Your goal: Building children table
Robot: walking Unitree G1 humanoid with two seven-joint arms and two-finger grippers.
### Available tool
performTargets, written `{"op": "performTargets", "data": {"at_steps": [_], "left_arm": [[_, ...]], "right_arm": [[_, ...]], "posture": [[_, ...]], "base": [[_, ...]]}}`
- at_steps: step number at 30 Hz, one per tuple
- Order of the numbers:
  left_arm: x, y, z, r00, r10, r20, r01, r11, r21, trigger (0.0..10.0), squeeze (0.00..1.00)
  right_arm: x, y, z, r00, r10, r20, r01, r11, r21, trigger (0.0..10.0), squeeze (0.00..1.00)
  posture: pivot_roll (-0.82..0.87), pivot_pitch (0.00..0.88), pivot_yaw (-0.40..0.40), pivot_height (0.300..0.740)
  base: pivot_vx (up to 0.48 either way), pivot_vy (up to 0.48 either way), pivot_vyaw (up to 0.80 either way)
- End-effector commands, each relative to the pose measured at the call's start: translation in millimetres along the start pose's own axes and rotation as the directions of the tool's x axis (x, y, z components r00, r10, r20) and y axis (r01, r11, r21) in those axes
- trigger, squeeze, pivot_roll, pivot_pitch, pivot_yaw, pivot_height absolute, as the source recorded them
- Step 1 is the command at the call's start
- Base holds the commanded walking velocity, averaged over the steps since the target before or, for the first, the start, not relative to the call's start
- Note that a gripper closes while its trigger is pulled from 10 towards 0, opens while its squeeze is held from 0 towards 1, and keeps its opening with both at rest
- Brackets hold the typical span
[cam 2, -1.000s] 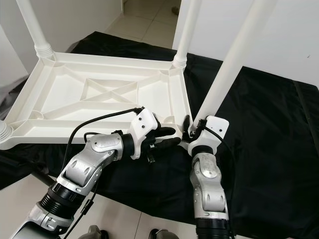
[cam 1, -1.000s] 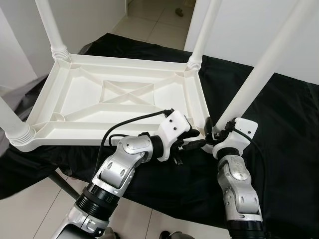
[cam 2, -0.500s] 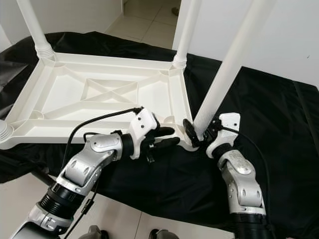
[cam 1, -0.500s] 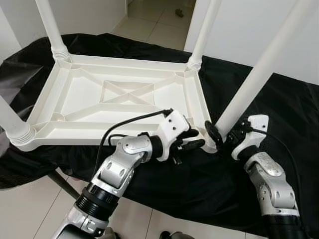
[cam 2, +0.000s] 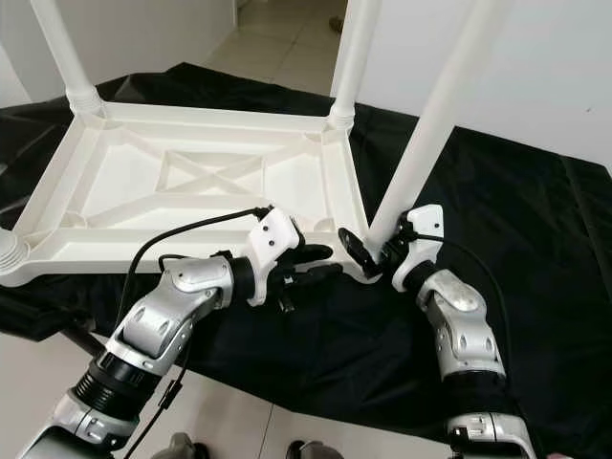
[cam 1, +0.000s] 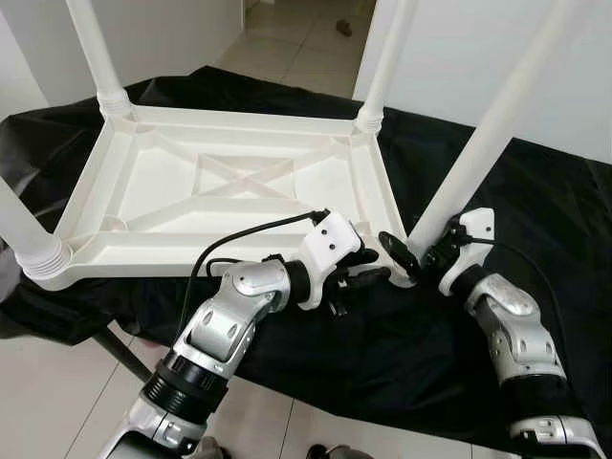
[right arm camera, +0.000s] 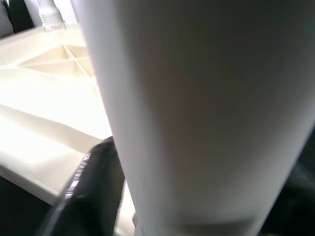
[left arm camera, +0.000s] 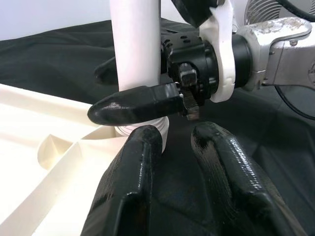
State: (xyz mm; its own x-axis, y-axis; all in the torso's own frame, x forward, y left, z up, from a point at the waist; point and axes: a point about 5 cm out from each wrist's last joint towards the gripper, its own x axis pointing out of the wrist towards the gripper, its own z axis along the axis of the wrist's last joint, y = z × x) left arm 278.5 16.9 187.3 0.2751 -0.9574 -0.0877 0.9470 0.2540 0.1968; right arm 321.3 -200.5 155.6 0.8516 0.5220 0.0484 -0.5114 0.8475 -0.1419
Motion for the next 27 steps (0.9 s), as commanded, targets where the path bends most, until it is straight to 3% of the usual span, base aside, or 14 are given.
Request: {"op": "performTargets", "data": {"at_steps": [1, 10, 11, 13, 14, 19, 20, 22, 23, 27], "left_arm": [[1.7, 1.7, 2.5, 0.999, 0.033, -0.001, -0.033, 0.999, 0.01, 10.0, 0.0], [2.3, -0.7, 2.0, 1.0, 0.022, 0.001, -0.022, 1.0, 0.007, 10.0, 0.0], [2.9, -2.3, 1.3, 1.0, 0.017, 0.0, -0.017, 1.0, 0.005, 10.0, 0.0], [3.2, -2.8, 1.0, 1.0, 0.015, 0.0, -0.015, 1.0, 0.004, 10.0, 0.0], [3.5, -3.1, 0.8, 1.0, 0.015, 0.0, -0.015, 1.0, 0.003, 10.0, 0.0], [4.0, -3.8, -0.2, 1.0, 0.015, 0.0, -0.015, 1.0, 0.001, 10.0, 0.0], [4.7, -3.8, -1.1, 1.0, 0.018, 0.001, -0.018, 1.0, -0.006, 10.0, 0.0], [4.7, -3.8, -1.1, 1.0, 0.018, 0.001, -0.018, 1.0, -0.006, 10.0, 0.0], [5.1, -3.7, -2.4, 1.0, 0.019, -0.001, -0.019, 1.0, -0.01, 10.0, 0.0], [5.0, -3.7, -3.8, 1.0, 0.02, -0.003, -0.02, 1.0, -0.016, 10.0, 0.0]], "right_arm": [[-1.5, 0.4, -8.3, 0.999, 0.017, -0.032, -0.017, 1.0, 0.001, 0.0, 0.0], [-6.4, -0.1, -13.8, 0.999, 0.021, -0.024, -0.021, 1.0, 0.022, 0.0, 0.0], [-9.1, 1.2, -15.0, 1.0, 0.008, -0.017, -0.007, 0.999, 0.038, 3.7, 0.0], [-10.0, 1.6, -15.3, 1.0, 0.0, -0.014, 0.001, 0.999, 0.045, 3.7, 0.0], [-10.8, 2.7, -15.2, 1.0, -0.011, -0.011, 0.012, 0.998, 0.059, 10.0, 0.0], [-11.8, 6.3, -11.4, 0.998, -0.064, 0.016, 0.063, 0.995, 0.082, 10.0, 0.0], [-11.8, 10.1, -7.6, 0.989, -0.143, 0.029, 0.14, 0.986, 0.09, 10.0, 0.0], [-11.8, 10.1, -7.6, 0.989, -0.143, 0.029, 0.14, 0.986, 0.09, 10.0, 0.0], [-11.9, 13.0, -9.2, 0.973, -0.23, 0.002, 0.229, 0.971, 0.063, 10.0, 0.0], [-11.5, 22.9, -7.4, 0.96, -0.279, 0.013, 0.277, 0.957, 0.088, 10.0, 0.0]], "posture": [[0.05, 0.109, -0.064, 0.74], [0.04, 0.112, -0.063, 0.74], [0.03, 0.113, -0.068, 0.74], [0.03, 0.113, -0.068, 0.74], [0.03, 0.113, -0.072, 0.74], [0.02, 0.115, -0.078, 0.74], [0.01, 0.115, -0.082, 0.74], [0.01, 0.115, -0.082, 0.74], [0.0, 0.115, -0.086, 0.74], [0.0, 0.114, -0.084, 0.74]], "base": [[0.0, 0.0, 0.0], [0.0, 0.0, 0.0], [0.0, 0.0, 0.0], [0.0, 0.0, 0.0], [0.0, 0.0, 0.0], [0.0, 0.0, 0.0], [0.0, 0.0, 0.0], [0.0, 0.0, 0.0], [0.0, 0.0, 0.0], [0.0, 0.0, 0.0]]}}
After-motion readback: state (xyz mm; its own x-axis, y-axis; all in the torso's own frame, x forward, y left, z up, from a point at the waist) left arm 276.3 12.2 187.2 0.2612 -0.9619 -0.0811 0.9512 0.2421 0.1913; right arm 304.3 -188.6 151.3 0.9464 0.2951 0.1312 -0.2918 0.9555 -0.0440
